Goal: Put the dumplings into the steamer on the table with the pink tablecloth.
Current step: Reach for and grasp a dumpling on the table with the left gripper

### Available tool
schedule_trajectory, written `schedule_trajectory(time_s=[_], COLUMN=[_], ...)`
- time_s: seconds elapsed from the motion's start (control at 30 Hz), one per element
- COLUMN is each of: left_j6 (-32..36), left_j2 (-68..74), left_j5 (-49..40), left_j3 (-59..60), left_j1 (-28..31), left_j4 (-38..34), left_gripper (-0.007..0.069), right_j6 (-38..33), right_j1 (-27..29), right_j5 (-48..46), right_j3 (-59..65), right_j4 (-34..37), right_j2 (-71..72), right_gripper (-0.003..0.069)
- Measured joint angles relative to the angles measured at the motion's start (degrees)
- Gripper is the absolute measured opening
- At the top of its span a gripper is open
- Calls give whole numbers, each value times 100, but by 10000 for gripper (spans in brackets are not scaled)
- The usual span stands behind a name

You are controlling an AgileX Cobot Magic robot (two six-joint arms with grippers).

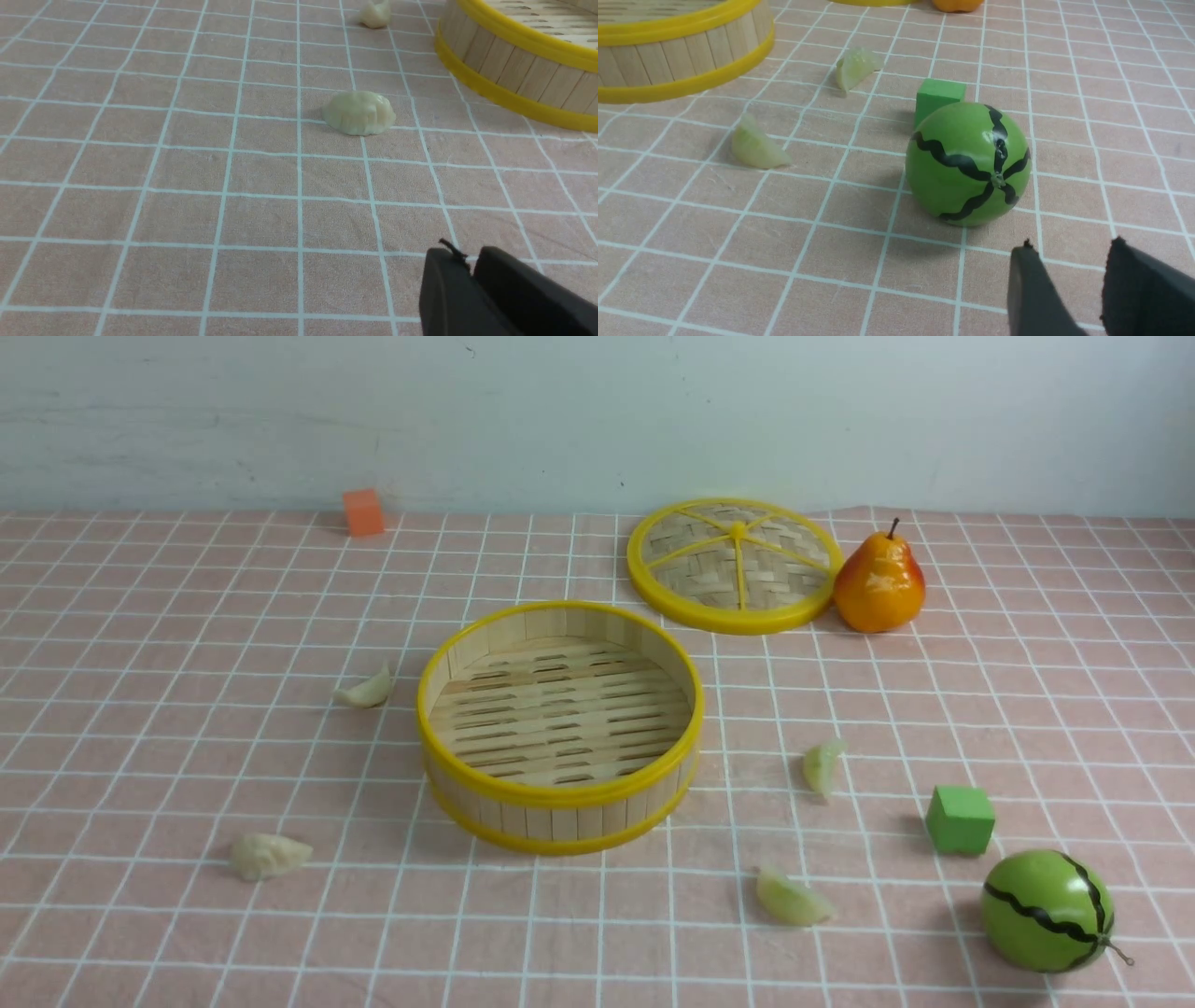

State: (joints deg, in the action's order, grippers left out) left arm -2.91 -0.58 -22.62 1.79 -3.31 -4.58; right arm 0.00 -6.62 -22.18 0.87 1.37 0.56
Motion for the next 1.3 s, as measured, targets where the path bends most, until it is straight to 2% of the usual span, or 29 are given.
schedule_trajectory(time_s=[0.23,0.4,0.57,0.6,0.67,0.8,0.87,0.9,1.0,1.03,1.07,1.13,1.2,1.23,1.3], left_j6=[0,0,0,0,0,-55,-427,-707,-2119,-2655,-2909,-3199,-3215,-3228,-3236], left_j2=[0,0,0,0,0,0,0,0,0,0,0,72,247,666,954], left_j5=[48,474,1978,2039,2703,3550,3939,4074,4901,5142,5167,4989,4759,4286,3833], left_j3=[0,0,0,0,0,0,0,0,0,-53,-190,-647,-1070,-1691,-2141], left_j1=[0,0,0,0,0,0,0,0,0,0,0,0,0,0,0], left_j4=[8,-69,-319,-320,-349,-387,-407,-412,-426,-388,-252,250,645,1125,1399], left_gripper=[90,92,92,92,92,96,100,101,102,102,102,102,102,102,102], right_j6=[0,0,0,0,148,875,1266,1400,1808,1922,1975,2031,2047,2046,2031], right_j1=[0,0,0,0,0,0,0,0,0,0,0,0,0,0,0], right_j5=[31,440,2314,2401,3407,4908,5236,5291,5278,5169,5042,4537,4211,3580,3125], right_j3=[0,57,60,60,60,60,60,60,47,-76,-217,-696,-1083,-1684,-1989], right_j4=[-319,-467,-492,-494,-511,-511,-511,-518,-525,-539,-544,-591,-671,-869,-1090], right_j2=[0,0,0,0,0,0,0,0,0,-20,-81,-306,-527,-903,-1226], right_gripper=[239,239,239,239,239,239,239,239,226,204,180,98,50,-6,-16])
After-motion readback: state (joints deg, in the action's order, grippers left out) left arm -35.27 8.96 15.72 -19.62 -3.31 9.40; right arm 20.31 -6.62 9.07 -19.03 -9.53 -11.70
